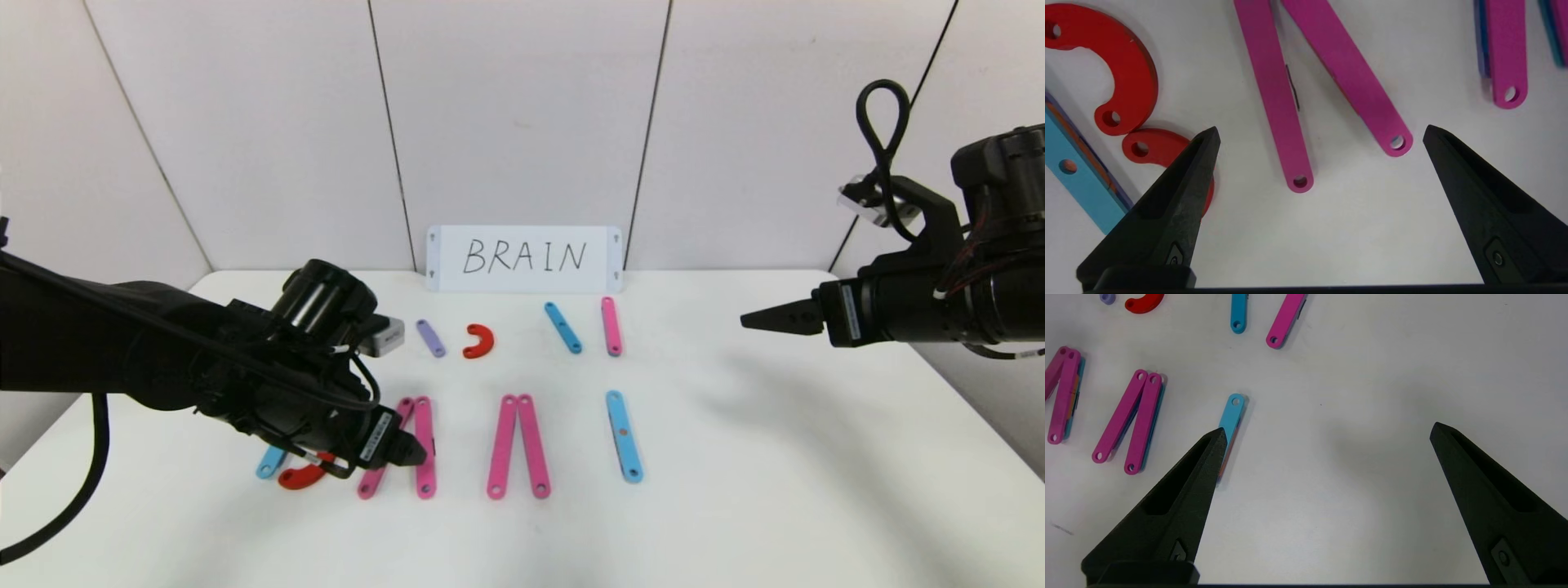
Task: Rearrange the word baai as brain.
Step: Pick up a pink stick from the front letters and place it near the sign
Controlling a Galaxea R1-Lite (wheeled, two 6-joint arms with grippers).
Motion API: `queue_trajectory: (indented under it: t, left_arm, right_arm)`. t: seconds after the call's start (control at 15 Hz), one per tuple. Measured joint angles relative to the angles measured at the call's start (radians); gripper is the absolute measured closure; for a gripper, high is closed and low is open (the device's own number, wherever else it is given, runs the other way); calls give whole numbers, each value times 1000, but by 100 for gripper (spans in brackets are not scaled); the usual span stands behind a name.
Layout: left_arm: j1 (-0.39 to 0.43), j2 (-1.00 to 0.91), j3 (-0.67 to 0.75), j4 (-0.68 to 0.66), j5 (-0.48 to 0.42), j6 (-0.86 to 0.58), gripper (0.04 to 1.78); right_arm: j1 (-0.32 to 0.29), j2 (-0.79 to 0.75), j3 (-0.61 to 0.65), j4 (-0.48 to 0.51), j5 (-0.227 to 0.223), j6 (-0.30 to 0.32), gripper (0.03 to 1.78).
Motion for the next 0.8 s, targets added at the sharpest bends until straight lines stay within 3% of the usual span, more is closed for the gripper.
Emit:
queue_trajectory:
  t: [0.2,0.53,0.8]
  left_arm:
    - [-73,44,-57,-1,100,-142,8]
    - [-147,130,-123,11,190,-343,8]
    - [-165,173,-138,9,210,-405,8]
  right_arm:
    - [-4,-2,0,4,-3,2,7]
    - [-19,-6,0,4,-3,3,7]
    - [-24,-5,1,1,-3,1,7]
